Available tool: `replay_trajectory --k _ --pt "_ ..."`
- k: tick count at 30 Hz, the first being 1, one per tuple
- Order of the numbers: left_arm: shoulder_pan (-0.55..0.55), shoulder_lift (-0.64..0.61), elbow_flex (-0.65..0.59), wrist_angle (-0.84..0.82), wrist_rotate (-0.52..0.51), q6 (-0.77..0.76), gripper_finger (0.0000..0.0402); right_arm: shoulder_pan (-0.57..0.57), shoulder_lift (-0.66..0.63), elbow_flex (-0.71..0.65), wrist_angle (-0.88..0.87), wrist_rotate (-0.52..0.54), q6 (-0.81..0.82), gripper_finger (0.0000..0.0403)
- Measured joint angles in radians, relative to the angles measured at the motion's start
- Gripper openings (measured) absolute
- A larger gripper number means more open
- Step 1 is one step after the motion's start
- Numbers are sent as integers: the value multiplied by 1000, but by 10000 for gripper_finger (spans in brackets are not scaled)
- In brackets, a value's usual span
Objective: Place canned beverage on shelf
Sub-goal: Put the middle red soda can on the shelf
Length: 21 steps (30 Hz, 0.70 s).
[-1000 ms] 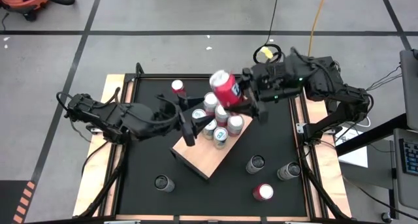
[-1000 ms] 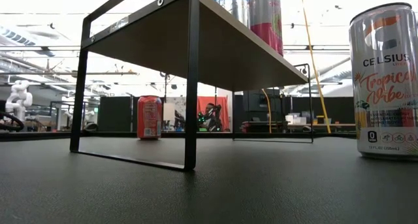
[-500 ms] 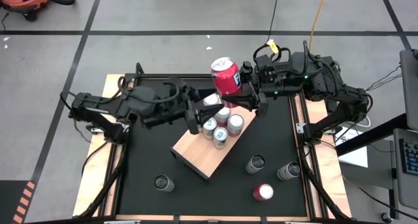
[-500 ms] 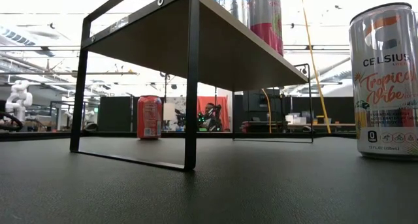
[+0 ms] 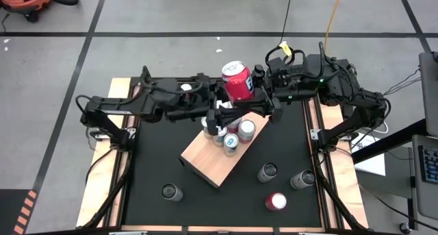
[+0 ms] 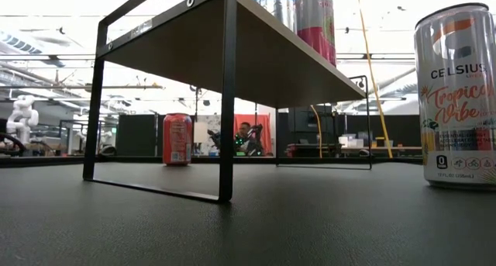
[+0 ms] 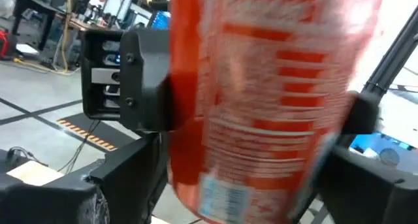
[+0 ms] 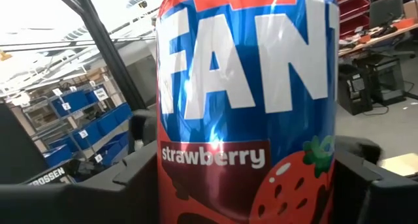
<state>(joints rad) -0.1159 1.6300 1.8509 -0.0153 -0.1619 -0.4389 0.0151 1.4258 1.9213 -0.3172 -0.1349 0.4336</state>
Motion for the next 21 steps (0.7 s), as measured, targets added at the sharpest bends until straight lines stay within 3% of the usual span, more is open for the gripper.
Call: replay_trajectory --k 11,21 --pt "18 20 -1 40 31 -4 364 0 0 0 -13 0 0 279" --pt "19 20 -1 49 77 4 293 0 14 2 -12 1 1 279"
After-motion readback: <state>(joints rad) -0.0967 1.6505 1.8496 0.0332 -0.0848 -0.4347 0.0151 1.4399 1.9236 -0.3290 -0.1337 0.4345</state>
